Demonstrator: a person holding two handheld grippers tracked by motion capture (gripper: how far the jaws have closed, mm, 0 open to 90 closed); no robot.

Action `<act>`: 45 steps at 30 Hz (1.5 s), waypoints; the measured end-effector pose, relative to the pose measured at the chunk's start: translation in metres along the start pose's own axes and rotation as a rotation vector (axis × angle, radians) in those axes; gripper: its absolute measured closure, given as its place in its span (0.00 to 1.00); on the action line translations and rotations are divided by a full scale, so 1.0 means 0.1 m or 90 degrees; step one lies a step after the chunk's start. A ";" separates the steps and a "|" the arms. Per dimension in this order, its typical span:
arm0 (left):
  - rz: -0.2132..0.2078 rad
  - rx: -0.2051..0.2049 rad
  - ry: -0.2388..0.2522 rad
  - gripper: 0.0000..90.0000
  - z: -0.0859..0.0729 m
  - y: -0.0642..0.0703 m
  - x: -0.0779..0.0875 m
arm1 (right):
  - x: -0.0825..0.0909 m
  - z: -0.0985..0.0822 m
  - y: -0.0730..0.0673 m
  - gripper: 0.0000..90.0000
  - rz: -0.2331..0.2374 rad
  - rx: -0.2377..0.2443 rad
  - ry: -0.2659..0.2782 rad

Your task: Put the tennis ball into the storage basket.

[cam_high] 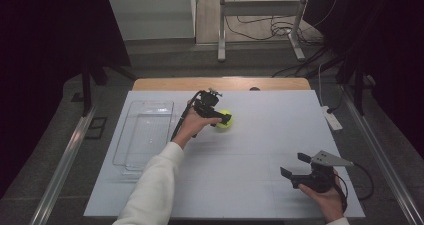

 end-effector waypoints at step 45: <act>0.007 -0.017 -0.068 0.29 0.00 0.12 -0.34 | 0.00 -0.01 0.02 0.11 -0.002 -0.004 0.001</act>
Point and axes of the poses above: each handheld gripper's, and its own axes: x roughly backward along the jaws, z roughly out of its top, y roughly to its right, the point moved 2 cm from there along -x, roughly forward along the jaws, and after that the axes turned 6 degrees about z, right-handed, at the moved point
